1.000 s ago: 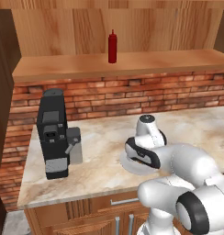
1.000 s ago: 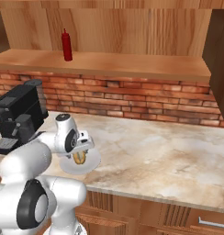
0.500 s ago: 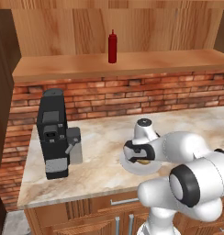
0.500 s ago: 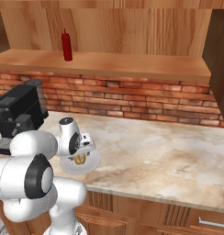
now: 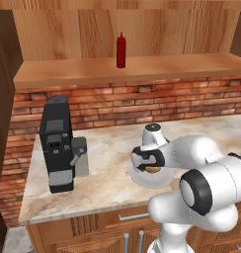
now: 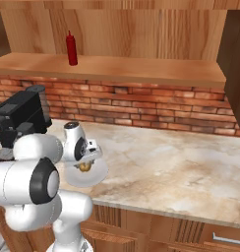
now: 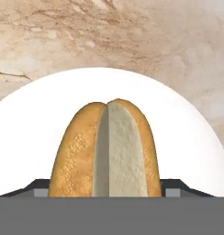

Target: Move the hot dog bun to the plate on the dining table and place the condiment next to that plate. Then navigate to the fridge and take the sausage and place it on the plate as well.

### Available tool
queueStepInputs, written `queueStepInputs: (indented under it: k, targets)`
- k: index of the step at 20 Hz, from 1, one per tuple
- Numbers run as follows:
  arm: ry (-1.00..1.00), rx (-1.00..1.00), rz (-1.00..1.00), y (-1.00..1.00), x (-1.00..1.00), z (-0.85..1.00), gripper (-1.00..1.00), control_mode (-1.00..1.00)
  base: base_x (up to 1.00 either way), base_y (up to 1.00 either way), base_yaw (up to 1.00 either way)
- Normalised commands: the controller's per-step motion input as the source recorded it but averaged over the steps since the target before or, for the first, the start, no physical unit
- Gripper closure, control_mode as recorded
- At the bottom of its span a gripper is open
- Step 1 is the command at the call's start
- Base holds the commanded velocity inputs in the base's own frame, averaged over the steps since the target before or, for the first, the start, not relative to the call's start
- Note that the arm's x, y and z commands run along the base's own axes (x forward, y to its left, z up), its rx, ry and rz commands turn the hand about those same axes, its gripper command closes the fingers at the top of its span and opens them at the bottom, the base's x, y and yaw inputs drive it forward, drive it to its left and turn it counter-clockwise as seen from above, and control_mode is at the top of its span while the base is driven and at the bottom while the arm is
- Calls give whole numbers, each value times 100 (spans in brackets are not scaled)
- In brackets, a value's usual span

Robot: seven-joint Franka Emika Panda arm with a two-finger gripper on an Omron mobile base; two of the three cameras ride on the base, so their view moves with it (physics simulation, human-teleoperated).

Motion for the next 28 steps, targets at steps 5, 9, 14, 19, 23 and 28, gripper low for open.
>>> queueStepInputs:
  k: [5,9,14,19,23,28]
  targets:
    - [0,3,-2,0,-51,99,100,-100,0,0,0]
    - [3,7,-11,0,-70,100,100,-100,0,0,0]
    - [12,8,-21,-4,-66,100,100,-100,0,0,0]
    - [7,4,-25,-10,-63,100,100,-100,0,0,0]
    - [4,3,-24,-14,-49,83,100,-100,0,0,0]
    - [0,0,-13,0,-28,29,100,100,-11,-1,-3]
